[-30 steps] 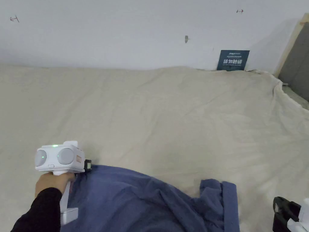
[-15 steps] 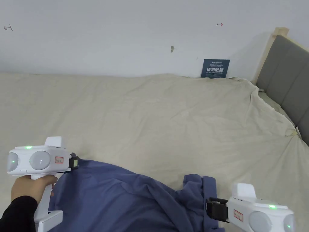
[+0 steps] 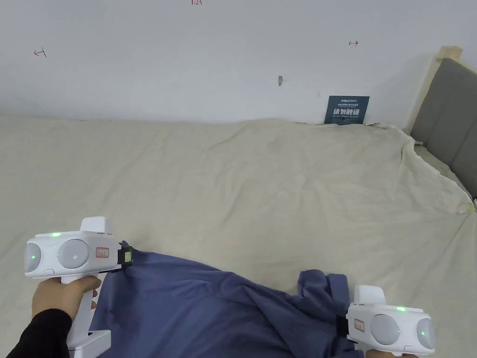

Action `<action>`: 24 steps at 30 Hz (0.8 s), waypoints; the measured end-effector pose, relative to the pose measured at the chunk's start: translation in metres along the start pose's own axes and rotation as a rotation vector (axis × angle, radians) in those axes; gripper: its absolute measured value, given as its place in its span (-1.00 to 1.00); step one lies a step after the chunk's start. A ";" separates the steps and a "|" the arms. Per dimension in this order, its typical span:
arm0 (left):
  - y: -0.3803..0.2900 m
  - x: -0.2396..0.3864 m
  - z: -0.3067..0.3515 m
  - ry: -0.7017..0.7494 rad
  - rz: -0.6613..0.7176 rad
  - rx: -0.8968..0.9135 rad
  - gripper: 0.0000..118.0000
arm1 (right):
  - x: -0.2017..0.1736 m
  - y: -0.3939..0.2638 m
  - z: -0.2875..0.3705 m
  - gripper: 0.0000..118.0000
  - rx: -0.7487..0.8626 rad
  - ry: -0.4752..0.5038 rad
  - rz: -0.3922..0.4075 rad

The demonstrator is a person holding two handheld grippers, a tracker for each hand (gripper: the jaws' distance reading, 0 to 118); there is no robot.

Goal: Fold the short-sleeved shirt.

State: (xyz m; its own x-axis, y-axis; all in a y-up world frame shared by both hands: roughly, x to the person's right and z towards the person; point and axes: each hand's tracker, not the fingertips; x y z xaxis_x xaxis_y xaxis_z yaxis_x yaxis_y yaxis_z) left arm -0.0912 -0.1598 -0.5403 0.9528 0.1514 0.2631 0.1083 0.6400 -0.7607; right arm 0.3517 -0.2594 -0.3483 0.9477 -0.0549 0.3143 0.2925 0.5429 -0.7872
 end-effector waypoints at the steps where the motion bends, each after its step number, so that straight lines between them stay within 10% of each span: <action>1: -0.001 -0.002 0.004 -0.001 0.007 0.004 -0.99 | 0.007 0.001 -0.001 -0.96 0.006 -0.005 0.002; 16: 0.023 -0.017 0.123 -0.040 0.057 0.232 -0.99 | 0.057 0.067 0.178 -0.97 0.495 0.062 -0.012; 24: 0.089 0.012 0.199 -0.030 -0.025 0.401 -0.99 | 0.026 0.148 0.280 -0.97 0.723 0.085 0.039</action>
State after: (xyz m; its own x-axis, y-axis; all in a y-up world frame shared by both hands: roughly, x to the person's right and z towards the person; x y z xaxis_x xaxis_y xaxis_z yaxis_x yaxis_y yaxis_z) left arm -0.1268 0.0487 -0.4868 0.9418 0.1507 0.3005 0.0062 0.8860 -0.4637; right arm 0.3838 0.0537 -0.3082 0.9709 -0.0737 0.2277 0.1294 0.9620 -0.2403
